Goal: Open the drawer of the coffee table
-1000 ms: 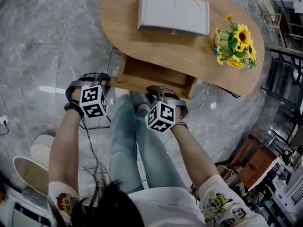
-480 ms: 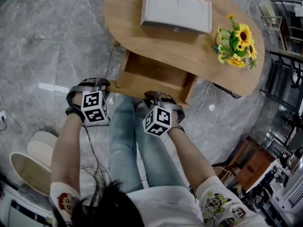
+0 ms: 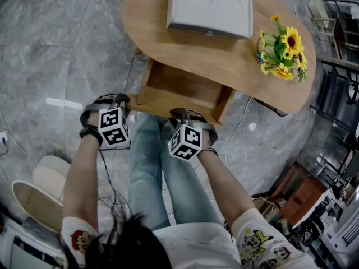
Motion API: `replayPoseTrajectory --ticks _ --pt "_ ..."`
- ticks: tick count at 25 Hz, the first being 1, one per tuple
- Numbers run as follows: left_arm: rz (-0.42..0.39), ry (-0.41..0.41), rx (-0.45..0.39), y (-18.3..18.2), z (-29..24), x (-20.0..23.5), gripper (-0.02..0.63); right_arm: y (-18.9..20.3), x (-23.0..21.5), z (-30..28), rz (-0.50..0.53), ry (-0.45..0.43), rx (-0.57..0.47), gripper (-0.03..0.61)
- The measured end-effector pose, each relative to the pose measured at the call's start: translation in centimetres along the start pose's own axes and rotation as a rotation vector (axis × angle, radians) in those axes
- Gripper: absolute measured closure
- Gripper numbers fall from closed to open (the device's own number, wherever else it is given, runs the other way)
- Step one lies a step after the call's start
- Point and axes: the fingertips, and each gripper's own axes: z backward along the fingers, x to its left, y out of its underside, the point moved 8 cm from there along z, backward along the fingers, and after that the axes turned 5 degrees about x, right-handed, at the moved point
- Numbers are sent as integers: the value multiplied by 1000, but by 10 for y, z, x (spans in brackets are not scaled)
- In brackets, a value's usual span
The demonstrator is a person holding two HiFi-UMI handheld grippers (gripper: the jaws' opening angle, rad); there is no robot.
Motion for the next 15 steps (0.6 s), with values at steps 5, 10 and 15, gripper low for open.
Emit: replayPoseTrajectory --ticks 5,10,15 --pt "23 -10 5 -1 -2 -1 515 2 -2 -2 -19 -19 -15 502" --pt "79 -44 10 3 3 -5 515 2 -3 3 -66 -35 -39 502" --pt "130 -98 -2 7 22 -11 515 9 -3 19 -80 -32 -73 502"
